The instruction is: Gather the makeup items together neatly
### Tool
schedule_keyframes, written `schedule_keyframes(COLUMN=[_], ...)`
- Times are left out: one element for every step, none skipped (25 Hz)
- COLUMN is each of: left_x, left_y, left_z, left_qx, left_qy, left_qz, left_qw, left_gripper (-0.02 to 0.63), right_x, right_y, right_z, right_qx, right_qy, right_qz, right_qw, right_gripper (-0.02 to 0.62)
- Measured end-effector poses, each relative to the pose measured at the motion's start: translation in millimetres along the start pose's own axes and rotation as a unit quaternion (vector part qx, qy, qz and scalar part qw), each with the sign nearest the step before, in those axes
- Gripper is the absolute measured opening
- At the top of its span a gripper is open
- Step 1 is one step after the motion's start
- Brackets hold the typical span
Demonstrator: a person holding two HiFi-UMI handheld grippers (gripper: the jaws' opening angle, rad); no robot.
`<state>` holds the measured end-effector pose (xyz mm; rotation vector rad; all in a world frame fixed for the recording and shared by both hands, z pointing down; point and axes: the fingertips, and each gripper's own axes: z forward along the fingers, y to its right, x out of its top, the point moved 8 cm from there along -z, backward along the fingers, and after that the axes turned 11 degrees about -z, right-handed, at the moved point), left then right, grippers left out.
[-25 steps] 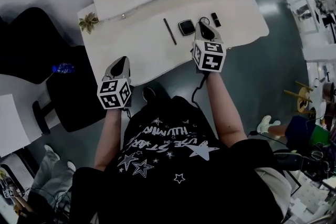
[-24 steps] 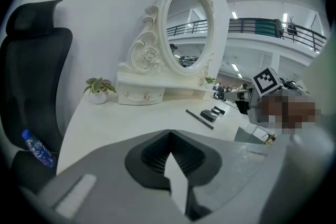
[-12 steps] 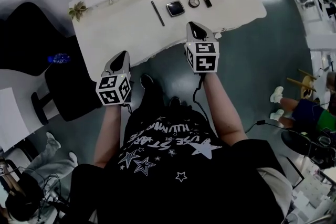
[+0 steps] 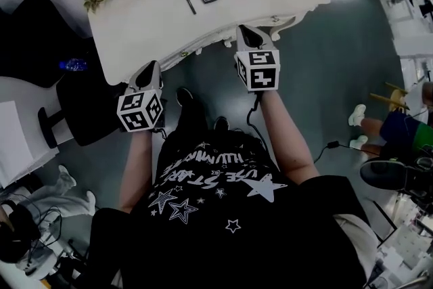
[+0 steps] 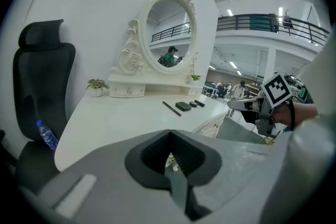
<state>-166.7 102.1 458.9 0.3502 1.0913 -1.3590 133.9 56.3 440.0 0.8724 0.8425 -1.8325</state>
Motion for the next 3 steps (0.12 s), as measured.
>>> schedule_keyframes(left_x=[-3,-7,-10], left_y=[3,5,8], left_z=[-6,-12,-18], left_qx=[0.002,0.004,0.006], left_qy=[0.002,0.004,0.006], left_qz=[-0.001,-0.001,-0.001], left_qw=[1.0000,1.0000,1.0000], left_gripper=[0.001,0.002,0.002], right_x=[-3,-6,-10], right_y=[-1,-1,-2], right_z=[-6,-13,-20], right_qx=[0.000,0.001,0.001], right_qy=[0.001,0.002,0.002], right_qz=[0.001,0.002,0.002], right_qw=[1.000,1.000,1.000], right_gripper=[0.029,0.029,0.029])
